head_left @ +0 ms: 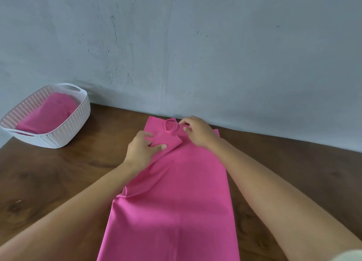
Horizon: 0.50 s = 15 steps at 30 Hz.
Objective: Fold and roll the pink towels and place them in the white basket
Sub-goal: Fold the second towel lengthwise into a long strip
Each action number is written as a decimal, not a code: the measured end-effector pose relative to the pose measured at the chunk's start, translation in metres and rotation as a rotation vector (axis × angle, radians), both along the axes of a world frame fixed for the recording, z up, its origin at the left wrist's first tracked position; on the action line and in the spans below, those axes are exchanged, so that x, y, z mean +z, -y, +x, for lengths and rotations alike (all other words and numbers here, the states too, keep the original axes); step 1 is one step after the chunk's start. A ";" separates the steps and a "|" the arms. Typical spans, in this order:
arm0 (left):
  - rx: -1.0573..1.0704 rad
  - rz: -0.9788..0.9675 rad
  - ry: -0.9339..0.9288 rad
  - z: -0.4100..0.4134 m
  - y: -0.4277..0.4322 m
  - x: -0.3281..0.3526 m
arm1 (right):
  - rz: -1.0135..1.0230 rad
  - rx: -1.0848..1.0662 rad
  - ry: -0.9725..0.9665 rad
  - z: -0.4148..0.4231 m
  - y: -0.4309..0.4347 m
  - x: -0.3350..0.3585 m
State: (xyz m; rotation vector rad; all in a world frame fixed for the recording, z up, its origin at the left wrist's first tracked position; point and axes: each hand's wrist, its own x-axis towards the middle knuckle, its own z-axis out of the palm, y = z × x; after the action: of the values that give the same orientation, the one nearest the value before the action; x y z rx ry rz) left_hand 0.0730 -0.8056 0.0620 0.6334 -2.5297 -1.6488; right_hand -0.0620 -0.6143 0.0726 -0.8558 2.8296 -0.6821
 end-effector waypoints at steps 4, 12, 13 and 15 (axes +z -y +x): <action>-0.099 0.052 0.082 -0.016 0.022 -0.008 | 0.118 0.088 0.006 -0.026 0.022 -0.010; -0.142 -0.123 0.012 -0.044 0.044 -0.007 | 0.120 0.011 -0.074 -0.047 0.036 -0.030; -0.135 -0.181 -0.019 -0.048 0.044 -0.005 | 0.055 -0.039 -0.083 -0.049 0.037 -0.031; -0.123 -0.259 -0.075 -0.059 0.049 -0.007 | -0.097 -0.133 -0.064 -0.055 0.038 -0.034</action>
State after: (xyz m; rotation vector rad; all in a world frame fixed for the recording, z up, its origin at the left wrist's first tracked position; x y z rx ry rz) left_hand 0.0140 -0.8548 0.0550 0.3923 -2.7098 -1.3141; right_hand -0.1167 -0.6523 0.0388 -0.7194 2.9535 -0.8292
